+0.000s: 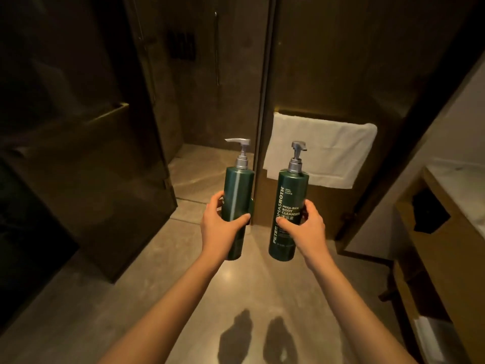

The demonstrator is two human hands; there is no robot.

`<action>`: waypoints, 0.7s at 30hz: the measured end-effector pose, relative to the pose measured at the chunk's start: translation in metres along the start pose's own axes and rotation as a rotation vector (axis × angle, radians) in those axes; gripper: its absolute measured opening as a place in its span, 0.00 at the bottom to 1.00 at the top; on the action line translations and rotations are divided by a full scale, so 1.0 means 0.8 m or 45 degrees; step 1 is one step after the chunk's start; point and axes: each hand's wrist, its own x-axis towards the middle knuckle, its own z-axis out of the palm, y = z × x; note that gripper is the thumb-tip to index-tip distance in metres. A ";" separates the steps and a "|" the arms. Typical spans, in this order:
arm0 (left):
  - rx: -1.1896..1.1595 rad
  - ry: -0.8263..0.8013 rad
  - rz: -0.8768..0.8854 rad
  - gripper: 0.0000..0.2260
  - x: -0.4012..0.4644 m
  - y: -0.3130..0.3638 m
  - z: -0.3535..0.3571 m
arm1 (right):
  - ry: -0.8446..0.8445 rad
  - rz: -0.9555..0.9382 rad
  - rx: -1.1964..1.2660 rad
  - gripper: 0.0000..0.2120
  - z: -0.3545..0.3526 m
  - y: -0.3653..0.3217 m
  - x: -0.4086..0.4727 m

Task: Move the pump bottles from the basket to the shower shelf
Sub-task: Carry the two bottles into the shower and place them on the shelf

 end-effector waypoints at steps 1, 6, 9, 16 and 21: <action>-0.001 0.014 -0.003 0.32 0.020 -0.001 -0.005 | -0.003 -0.010 0.002 0.25 0.012 -0.002 0.018; 0.005 0.082 -0.021 0.31 0.125 -0.016 -0.015 | -0.071 -0.040 -0.020 0.26 0.065 -0.001 0.126; 0.017 0.145 -0.023 0.31 0.197 -0.024 -0.010 | -0.155 -0.070 -0.010 0.28 0.096 0.002 0.207; 0.049 0.309 -0.066 0.31 0.362 -0.008 -0.001 | -0.316 -0.112 0.085 0.26 0.168 -0.034 0.398; 0.023 0.428 -0.113 0.32 0.464 -0.015 -0.012 | -0.438 -0.143 0.082 0.27 0.235 -0.048 0.504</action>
